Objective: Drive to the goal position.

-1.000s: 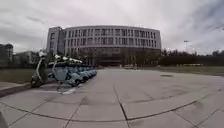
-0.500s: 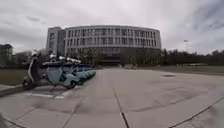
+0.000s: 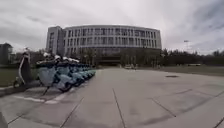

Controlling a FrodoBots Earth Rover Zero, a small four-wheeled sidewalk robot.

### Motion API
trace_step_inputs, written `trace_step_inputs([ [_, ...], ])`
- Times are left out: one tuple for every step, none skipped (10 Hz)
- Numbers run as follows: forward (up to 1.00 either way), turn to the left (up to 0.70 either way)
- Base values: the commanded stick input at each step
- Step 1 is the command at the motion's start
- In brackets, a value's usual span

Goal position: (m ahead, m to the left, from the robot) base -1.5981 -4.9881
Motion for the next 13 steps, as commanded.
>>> trace_step_inputs([
  [0.70,0.00],
  [0.70,0.00],
  [0.70,0.00],
  [0.70,0.00],
  [0.70,0.00],
  [0.70,0.00],
  [0.70,0.00],
  [0.70,0.00],
  [0.70,0.00],
  [0.70,0.00],
  [0.70,0.00],
  [0.70,0.00],
  [0.70,0.00],
])
